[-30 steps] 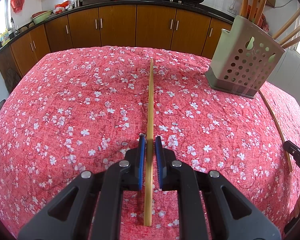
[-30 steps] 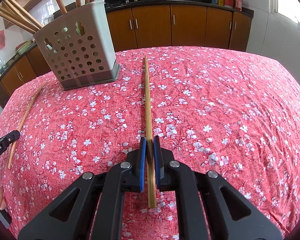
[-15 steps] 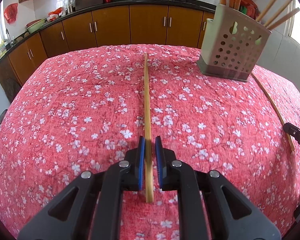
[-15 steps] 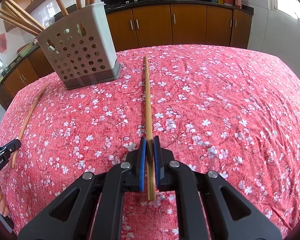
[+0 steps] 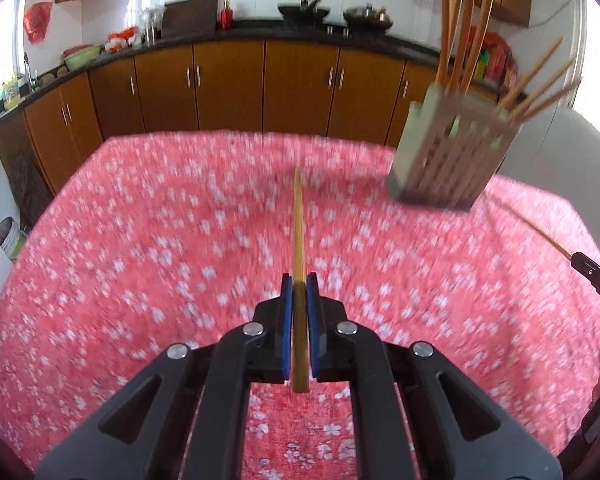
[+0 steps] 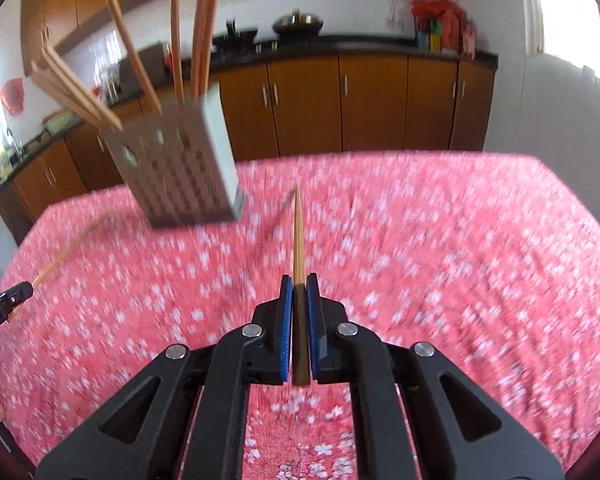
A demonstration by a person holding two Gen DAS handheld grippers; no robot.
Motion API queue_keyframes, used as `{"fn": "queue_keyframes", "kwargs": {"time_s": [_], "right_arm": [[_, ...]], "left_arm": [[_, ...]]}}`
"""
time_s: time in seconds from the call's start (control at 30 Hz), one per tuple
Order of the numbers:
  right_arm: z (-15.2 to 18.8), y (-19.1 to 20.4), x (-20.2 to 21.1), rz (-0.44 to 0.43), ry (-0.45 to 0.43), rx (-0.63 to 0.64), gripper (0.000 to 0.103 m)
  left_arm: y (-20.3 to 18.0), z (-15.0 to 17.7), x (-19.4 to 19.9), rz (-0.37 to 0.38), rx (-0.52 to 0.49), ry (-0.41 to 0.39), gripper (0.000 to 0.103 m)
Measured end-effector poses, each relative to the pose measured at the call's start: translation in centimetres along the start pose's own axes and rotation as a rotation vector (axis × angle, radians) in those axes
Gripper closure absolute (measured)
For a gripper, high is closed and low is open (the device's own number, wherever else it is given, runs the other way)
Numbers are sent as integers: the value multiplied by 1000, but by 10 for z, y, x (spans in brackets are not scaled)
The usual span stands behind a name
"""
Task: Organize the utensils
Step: 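Lift both chopsticks and lower them upright into the metal holder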
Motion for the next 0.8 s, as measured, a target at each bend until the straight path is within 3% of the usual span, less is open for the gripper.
{"fn": "queue_keyframes", "kwargs": {"time_s": [0.37, 0.8], "right_arm": [[-49, -2, 54, -41, -190, -26, 95], [-68, 13, 84, -98, -276, -4, 95]], "left_arm": [[-4, -55, 69, 58, 48, -211, 95], [-22, -78, 98, 105, 21, -286, 95]]}}
Point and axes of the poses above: each gripper's, at about its wrist camera, not at the fingertips, and x roughly against the way its jaws point, y to its left, z to its underside, the point moved 6 cm from there along -x, roughly the way its jaws point, and after that the axes turned 5 degrees about y, right-handed, at the moved point
